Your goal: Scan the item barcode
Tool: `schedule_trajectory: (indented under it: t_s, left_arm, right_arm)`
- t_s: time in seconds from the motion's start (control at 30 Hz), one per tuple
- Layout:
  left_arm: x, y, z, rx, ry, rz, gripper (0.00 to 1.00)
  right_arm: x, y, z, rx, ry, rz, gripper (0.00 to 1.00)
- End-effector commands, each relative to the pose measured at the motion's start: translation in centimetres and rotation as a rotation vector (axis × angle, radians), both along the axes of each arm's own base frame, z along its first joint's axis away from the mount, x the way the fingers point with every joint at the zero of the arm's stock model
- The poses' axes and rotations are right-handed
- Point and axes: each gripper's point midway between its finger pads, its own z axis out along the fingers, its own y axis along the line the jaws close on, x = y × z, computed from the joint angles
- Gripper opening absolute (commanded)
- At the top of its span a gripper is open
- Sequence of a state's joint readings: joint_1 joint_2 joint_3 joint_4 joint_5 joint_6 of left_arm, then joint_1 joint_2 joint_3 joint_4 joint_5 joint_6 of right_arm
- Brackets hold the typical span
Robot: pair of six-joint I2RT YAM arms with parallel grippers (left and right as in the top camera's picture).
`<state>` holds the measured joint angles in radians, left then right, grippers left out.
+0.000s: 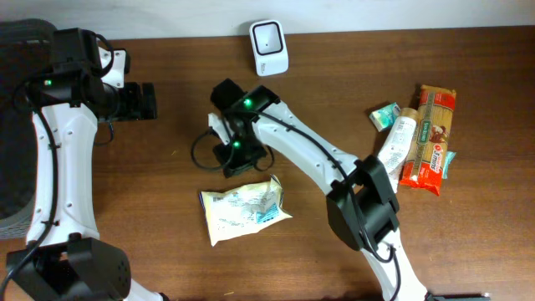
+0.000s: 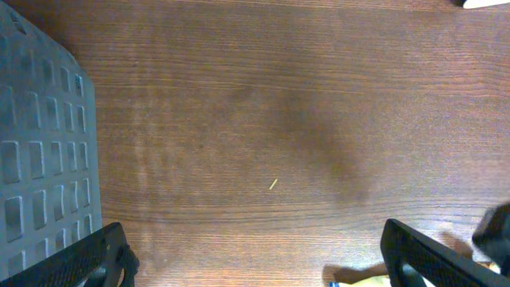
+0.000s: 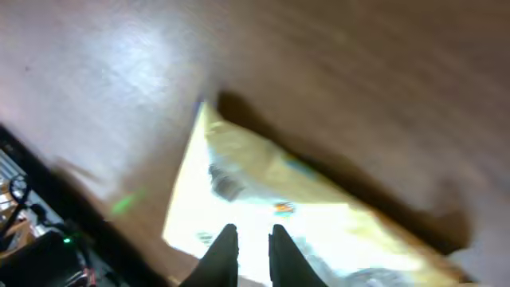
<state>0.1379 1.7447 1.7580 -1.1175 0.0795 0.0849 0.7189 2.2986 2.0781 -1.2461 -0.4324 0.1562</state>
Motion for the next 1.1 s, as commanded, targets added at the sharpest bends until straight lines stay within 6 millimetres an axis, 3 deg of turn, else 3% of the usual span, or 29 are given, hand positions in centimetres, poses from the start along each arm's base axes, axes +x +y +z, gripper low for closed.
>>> schedule_trajectory:
  t_s: [0.0, 0.13, 0.23, 0.27, 0.4, 0.5, 0.6, 0.7, 0.73, 0.8, 0.83, 0.87, 0.9, 0.97, 1.0, 1.07]
  left_arm:
    - [0.0, -0.1, 0.7, -0.011, -0.02, 0.006, 0.99]
    - [0.0, -0.1, 0.7, -0.011, -0.02, 0.006, 0.99]
    - [0.0, -0.1, 0.7, -0.011, -0.02, 0.005, 0.99]
    - [0.0, -0.1, 0.7, -0.011, -0.02, 0.005, 0.99]
    - [0.1, -0.1, 0.7, -0.011, -0.02, 0.006, 0.99]
    - [0.0, -0.1, 0.7, -0.011, -0.02, 0.006, 0.99]
    - [0.1, -0.1, 0.7, -0.011, -0.02, 0.005, 0.99]
    - [0.0, -0.1, 0.7, -0.011, -0.02, 0.006, 0.99]
    - [0.0, -0.1, 0.7, -0.011, -0.02, 0.006, 0.99]
    - [0.0, -0.1, 0.7, -0.011, -0.02, 0.005, 0.99]
    - [0.0, -0.1, 0.7, -0.011, -0.02, 0.006, 0.99]
    - [0.0, -0.1, 0.7, -0.011, -0.02, 0.005, 0.99]
    - [0.0, -0.1, 0.7, -0.011, -0.02, 0.006, 0.99]
    - [0.0, -0.1, 0.7, -0.011, -0.02, 0.005, 0.99]
    - [0.0, -0.1, 0.7, -0.011, -0.02, 0.005, 0.99]
    - [0.0, -0.1, 0.7, -0.011, -0.02, 0.006, 0.99]
  right_arm:
    - [-3.5, 1.3, -1.0, -0.066, 0.038, -0.011, 0.14]
    - [-6.2, 0.9, -6.0, -0.194, 0.074, -0.106, 0.14]
    - [-6.4, -0.8, -9.3, -0.253, 0.088, -0.206, 0.32]
    - [-6.4, -1.4, -9.9, -0.266, 0.107, -0.237, 0.34]
    - [-5.5, -1.5, -9.8, -0.24, 0.114, -0.256, 0.5]
    - [-3.0, -2.1, -9.5, -0.194, 0.087, -0.273, 0.52]
    - [-0.1, -1.8, -6.8, -0.068, 0.06, -0.204, 0.48]
    - [2.9, -1.8, 1.7, 0.062, -0.098, -0.148, 0.47]
    - [3.8, -2.7, 5.3, 0.093, -0.154, -0.164, 0.51]
    - [4.4, -5.5, 10.4, 0.122, -0.212, -0.22, 0.52]
    - [4.4, -8.3, 13.6, 0.137, -0.241, -0.272, 0.53]
    - [4.0, -10.6, 15.4, 0.135, -0.247, -0.313, 0.58]
    - [3.4, -12.9, 16.3, 0.117, -0.229, -0.359, 0.67]
    - [1.8, -17.1, 15.9, 0.034, -0.12, -0.439, 1.0]
    - [1.3, -18.4, 14.8, -0.011, -0.063, -0.46, 0.99]
    - [0.8, -18.9, 12.4, -0.051, -0.01, -0.448, 0.99]
